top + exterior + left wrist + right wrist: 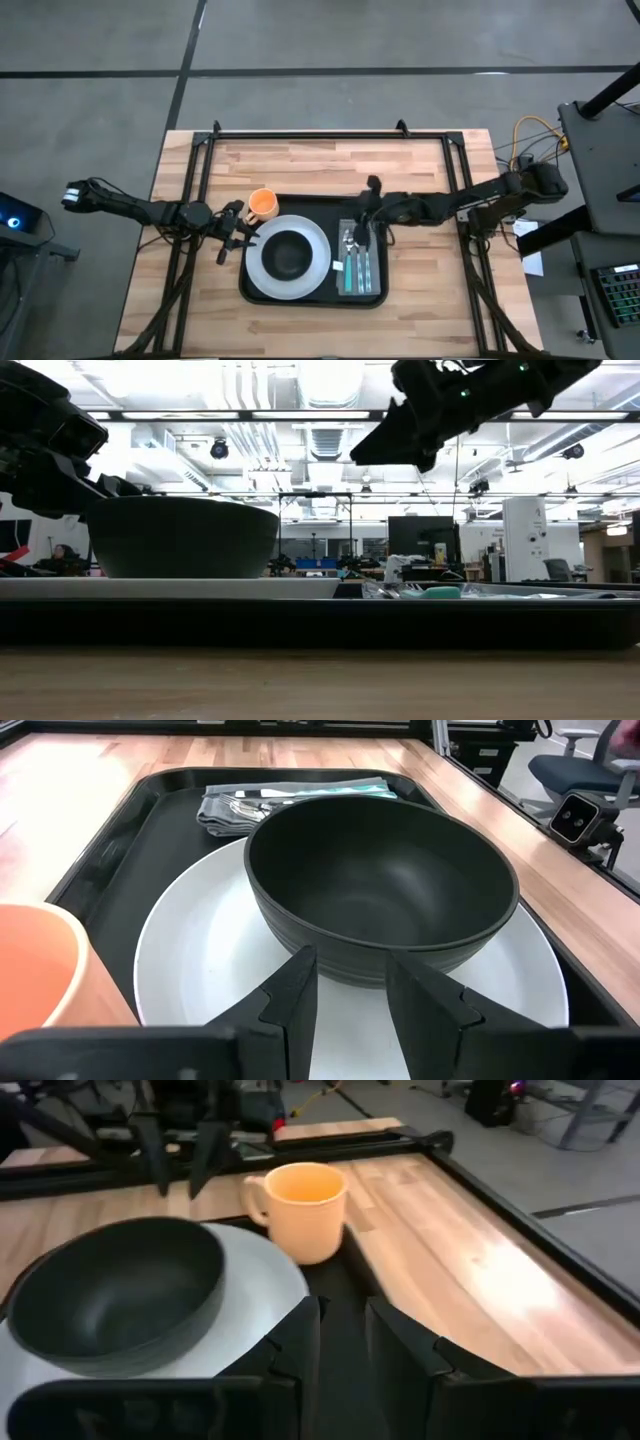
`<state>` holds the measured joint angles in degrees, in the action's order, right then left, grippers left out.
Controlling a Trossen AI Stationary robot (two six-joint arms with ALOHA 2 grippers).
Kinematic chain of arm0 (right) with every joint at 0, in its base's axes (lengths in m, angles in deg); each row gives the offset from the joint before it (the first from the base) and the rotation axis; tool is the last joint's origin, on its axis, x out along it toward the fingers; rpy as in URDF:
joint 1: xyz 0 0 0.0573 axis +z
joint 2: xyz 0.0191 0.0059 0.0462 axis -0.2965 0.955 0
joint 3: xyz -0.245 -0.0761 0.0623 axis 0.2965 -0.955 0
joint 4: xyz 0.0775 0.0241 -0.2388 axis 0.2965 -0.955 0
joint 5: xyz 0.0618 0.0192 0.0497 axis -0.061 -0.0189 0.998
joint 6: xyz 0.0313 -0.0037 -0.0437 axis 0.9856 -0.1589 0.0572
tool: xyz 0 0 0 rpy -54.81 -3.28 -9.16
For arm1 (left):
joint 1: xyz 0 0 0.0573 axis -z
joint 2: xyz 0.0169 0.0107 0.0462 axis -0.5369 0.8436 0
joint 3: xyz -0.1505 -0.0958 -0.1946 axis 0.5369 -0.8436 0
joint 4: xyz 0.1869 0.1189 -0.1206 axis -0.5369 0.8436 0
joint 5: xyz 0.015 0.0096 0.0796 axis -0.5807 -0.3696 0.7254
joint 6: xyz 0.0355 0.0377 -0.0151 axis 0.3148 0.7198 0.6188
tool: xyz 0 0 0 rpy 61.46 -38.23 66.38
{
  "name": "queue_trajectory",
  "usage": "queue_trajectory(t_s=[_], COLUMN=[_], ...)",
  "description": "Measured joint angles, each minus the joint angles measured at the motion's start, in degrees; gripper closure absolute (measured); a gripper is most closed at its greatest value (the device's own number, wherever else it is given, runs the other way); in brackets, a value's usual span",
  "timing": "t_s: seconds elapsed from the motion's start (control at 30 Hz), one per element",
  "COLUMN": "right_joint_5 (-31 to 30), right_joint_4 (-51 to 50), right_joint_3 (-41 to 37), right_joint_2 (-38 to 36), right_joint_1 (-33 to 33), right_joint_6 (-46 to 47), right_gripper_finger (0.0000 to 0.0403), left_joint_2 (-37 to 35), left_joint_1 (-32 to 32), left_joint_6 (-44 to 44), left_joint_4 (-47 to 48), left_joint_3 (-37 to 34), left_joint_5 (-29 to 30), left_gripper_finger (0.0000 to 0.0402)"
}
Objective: Set up tray
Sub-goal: Return to Home Position
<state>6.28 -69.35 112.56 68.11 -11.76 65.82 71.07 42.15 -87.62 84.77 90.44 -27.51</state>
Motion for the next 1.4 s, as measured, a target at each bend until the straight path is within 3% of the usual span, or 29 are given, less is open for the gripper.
queue_trajectory(t_s=[0.43, 0.8, 1.1, 1.4], right_joint_5=[0.0, -0.2, -14.3, -14.4], right_joint_4=[-0.6, -1.1, -7.7, 8.6], right_joint_3=[-1.2, -1.2, -2.6, -13.3], right_joint_2=[-8.7, -9.5, -9.6, -15.0], right_joint_1=[-1.3, -1.3, -0.4, 4.0], right_joint_6=[-2.5, -2.6, -2.4, -9.6], right_gripper_finger=[0.0316, 0.0335, 0.0323, 0.0318], left_joint_2=[0.0, 0.0, 0.0, 0.0], left_joint_1=[0.0, 0.0, 0.0, 0.0], left_joint_6=[0.0, 0.0, 0.0, 0.0], left_joint_4=[0.0, 0.0, 0.0, 0.0], left_joint_3=[0.0, 0.0, 0.0, 0.0], left_joint_5=[0.0, 0.0, 0.0, 0.0], left_gripper_finger=[0.03, 0.03, 0.03, 0.03])
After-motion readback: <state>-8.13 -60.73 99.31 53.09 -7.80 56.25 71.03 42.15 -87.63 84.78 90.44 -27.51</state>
